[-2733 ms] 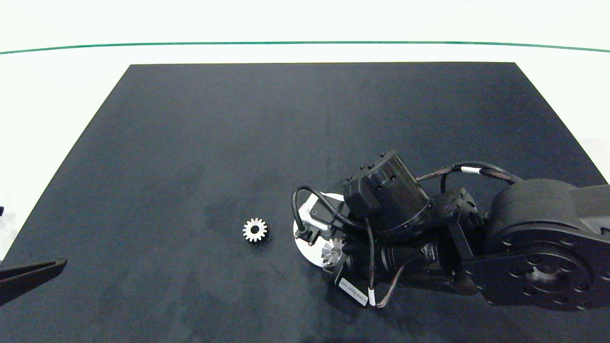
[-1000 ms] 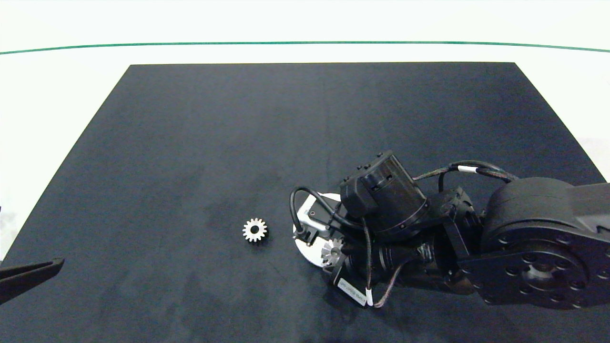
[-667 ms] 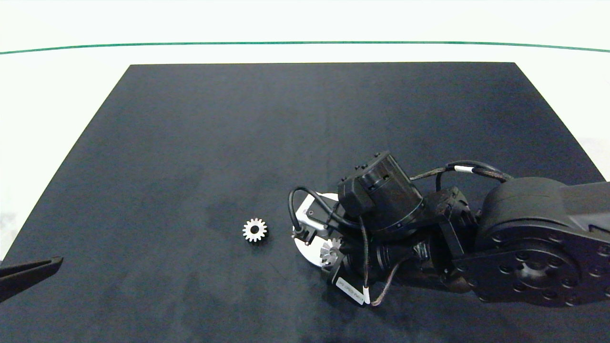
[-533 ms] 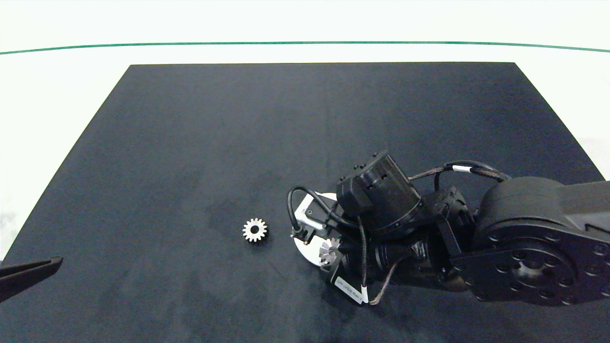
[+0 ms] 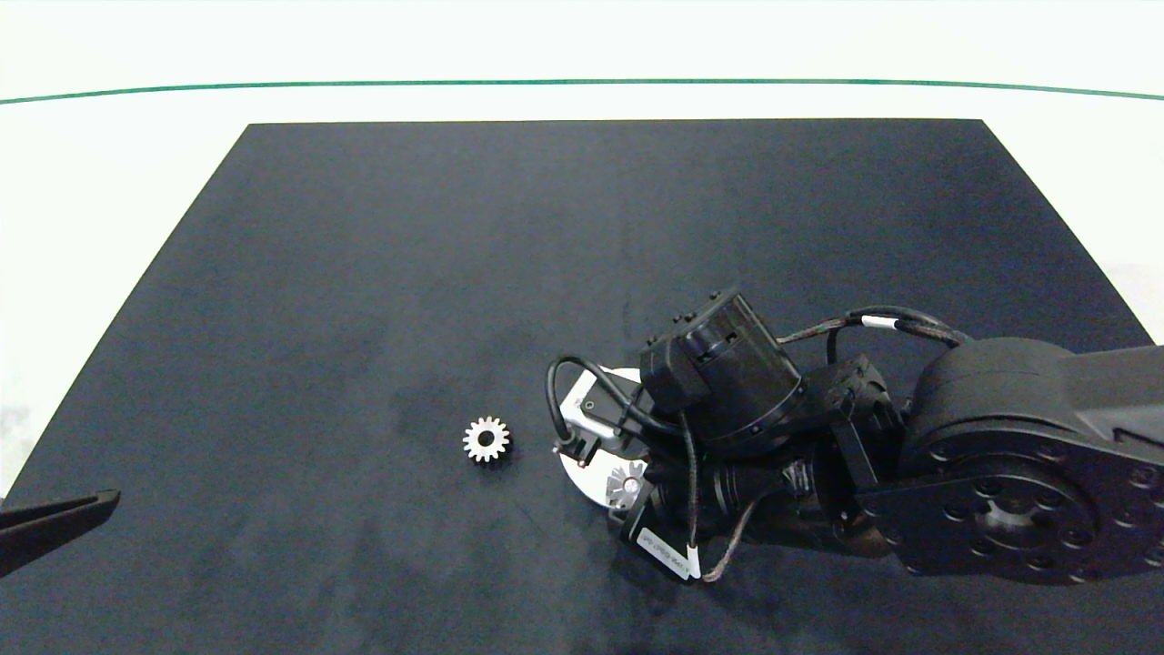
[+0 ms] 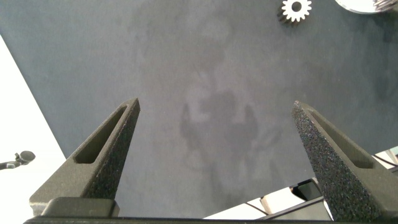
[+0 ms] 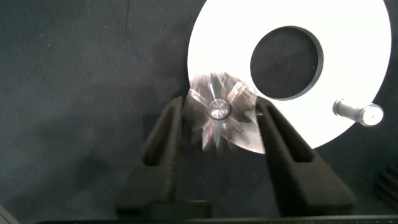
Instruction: Install three planetary gears onto the carrier pins
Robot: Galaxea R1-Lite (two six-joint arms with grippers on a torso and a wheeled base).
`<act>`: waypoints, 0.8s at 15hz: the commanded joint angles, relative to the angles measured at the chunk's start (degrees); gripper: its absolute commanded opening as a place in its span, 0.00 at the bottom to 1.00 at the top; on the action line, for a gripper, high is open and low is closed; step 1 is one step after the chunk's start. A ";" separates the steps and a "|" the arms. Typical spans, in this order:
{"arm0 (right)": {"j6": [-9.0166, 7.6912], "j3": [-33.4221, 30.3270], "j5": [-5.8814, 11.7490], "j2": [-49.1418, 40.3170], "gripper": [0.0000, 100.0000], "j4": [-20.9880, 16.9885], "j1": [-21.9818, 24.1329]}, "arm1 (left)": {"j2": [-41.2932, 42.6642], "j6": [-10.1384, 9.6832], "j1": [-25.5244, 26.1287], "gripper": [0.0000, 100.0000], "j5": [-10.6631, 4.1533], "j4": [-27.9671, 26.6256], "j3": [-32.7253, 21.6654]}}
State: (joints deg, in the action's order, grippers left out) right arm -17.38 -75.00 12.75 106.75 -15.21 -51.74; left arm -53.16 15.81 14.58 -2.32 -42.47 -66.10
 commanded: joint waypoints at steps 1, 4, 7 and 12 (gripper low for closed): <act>-0.02 0.03 0.08 -0.05 1.00 -0.25 -0.03 | 0.08 0.10 -0.08 1.00 -0.06 -0.24 -0.08; 0.07 0.99 0.43 -5.06 1.00 -0.52 1.73 | 0.43 0.10 -0.17 1.00 -0.06 -0.24 -0.17; 0.16 3.37 5.27 -15.00 1.00 -1.66 7.70 | 0.78 0.10 -0.96 1.00 -0.06 -0.33 -1.05; 0.51 11.80 4.30 -31.78 1.00 -6.41 18.95 | 0.78 0.10 -0.87 1.00 -0.06 -0.42 -0.88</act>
State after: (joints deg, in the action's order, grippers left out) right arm -16.92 -67.34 17.38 83.54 -20.59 -37.34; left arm -52.31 15.81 13.71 -2.32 -42.67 -67.13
